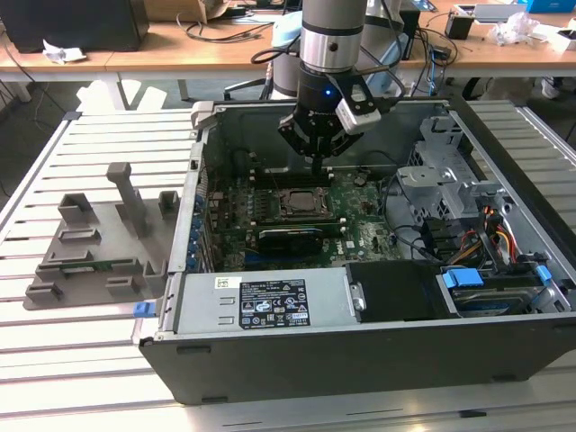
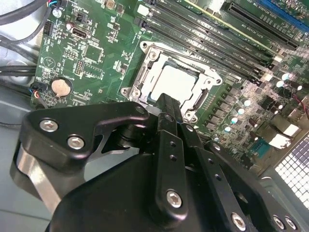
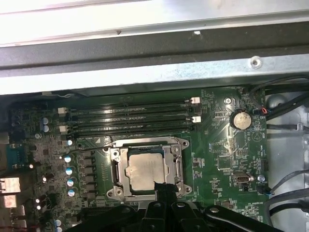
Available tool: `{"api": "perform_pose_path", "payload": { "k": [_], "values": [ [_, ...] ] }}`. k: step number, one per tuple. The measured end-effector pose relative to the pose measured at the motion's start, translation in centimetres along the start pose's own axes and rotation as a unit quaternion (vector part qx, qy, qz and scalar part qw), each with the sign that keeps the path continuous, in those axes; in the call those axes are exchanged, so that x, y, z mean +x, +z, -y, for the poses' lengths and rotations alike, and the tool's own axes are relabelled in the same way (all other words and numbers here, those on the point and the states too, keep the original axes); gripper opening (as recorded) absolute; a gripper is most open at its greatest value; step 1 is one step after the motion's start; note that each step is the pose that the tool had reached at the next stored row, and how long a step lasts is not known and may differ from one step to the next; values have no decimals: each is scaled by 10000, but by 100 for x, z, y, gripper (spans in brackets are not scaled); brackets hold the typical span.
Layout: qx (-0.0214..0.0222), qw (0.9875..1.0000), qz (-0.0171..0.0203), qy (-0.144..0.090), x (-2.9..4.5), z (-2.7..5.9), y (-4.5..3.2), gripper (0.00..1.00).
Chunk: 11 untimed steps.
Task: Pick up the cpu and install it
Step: 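Install the first cpu locking lever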
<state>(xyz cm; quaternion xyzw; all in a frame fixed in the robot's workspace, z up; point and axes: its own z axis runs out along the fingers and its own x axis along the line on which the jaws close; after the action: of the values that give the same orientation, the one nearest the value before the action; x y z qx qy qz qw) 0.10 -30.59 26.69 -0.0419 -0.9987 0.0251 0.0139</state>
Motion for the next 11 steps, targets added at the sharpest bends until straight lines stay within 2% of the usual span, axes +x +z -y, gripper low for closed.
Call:
{"api": "perform_pose_path", "payload": {
  "k": [7, 11],
  "values": [
    [1, 9996, 14, -278, 0, -1, 1, 11],
    [-45, 9992, 17, -391, 0, -1, 1, 11]
  ]
}}
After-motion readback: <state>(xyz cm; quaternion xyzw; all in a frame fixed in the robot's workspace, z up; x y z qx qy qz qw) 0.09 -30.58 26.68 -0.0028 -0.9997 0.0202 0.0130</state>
